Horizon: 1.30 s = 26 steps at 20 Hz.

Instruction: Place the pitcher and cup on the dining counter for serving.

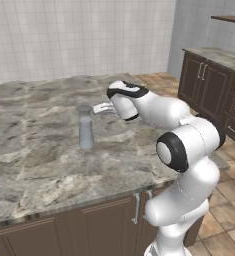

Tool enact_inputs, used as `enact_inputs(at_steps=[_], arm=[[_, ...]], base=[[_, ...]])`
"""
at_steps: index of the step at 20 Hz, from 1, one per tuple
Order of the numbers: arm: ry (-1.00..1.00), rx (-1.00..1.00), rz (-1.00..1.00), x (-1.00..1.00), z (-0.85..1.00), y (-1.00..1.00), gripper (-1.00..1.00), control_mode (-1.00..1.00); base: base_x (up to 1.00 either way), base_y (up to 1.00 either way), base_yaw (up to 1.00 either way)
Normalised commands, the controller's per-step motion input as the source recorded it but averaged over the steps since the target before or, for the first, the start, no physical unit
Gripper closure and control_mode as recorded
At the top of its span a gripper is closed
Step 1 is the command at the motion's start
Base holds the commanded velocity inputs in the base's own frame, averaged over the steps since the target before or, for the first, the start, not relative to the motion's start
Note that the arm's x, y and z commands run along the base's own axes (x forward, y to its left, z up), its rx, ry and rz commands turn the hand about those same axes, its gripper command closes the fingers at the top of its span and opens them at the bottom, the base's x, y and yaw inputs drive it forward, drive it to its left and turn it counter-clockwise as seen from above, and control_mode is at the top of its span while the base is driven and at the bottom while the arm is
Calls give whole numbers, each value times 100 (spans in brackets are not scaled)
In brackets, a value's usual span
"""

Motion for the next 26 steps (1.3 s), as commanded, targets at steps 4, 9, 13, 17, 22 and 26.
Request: enact_inputs(at_steps=[4,9,13,17,22,26], arm=[[0,0,-6,-80,75,-69,-100,-100],[0,0,-17,-100,78,-63,-100,-100],[4,-6,-23,-100,67,-60,-100,-100],[13,-13,-27,-100,48,-54,-100,-100],[21,-28,-19,-86,22,-35,-100,-100],[10,-21,-6,-34,21,-6,-100,-100]], base=[[0,0,0],[0,0,0],[0,0,0],[0,0,0],[0,0,0],[0,0,0]])
